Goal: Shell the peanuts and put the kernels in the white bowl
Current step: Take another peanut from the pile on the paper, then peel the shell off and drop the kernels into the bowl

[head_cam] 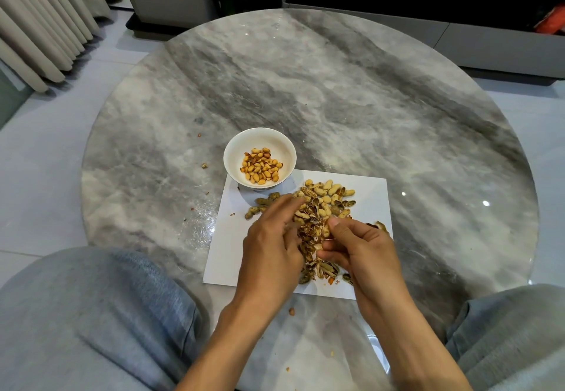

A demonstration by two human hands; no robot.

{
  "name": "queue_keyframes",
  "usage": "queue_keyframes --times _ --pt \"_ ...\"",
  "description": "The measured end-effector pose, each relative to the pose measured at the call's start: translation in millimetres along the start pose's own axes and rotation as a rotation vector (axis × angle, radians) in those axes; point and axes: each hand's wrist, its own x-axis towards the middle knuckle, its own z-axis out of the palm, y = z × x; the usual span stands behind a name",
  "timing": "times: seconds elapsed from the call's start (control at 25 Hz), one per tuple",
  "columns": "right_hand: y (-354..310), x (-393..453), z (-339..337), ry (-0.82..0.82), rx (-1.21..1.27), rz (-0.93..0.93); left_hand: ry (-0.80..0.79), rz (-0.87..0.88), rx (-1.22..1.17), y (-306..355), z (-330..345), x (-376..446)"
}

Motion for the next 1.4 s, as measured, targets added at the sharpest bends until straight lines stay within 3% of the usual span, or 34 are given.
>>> queue_keyframes --times 0.16,0.32,0.52,0.76,0.92,1.0,1.12,1.28,1.4 --pt "-0.5 -1.8 -1.3 0.006 -0.027 -0.021 0.001 0.088 0.166 -2.7 2.3 -2.6" --pt "-1.3 -3.8 0.4 0.000 -0.042 -0.042 0.072 -0.147 -0.071 -2.1 -3.3 3.6" --pt "-0.9 -5.4 2.2 -0.008 -0.039 -0.051 -0.006 0.050 0.362 6.7 -13.0 2.3" --pt "2.3 -5.1 1.9 -0.040 0.034 0.016 0.108 0.067 0.212 31.1 -41.6 58.9" --pt "2.7 -8.4 1.0 -0.042 0.090 0.015 -0.057 0.059 0.483 42.4 -43.0 90.7" --pt "0.5 -8.8 1.7 -0.030 0.032 -0.042 -0.103 0.039 0.368 40.2 -41.3 66.6" --pt "-4.3 -11.1 4.4 -0.045 -0.082 -0.204 -0.269 -0.137 0.045 37.7 -35.5 27.7" --pt "-9.1 -18.7 5.8 -0.031 -0.173 -0.352 -0.224 -0.140 -0.073 33.3 -26.8 16.2" --pt "-10.5 -18.8 4.7 -0.049 -0.164 -0.354 -0.177 -0.127 -0.088 34.8 -25.9 11.8"
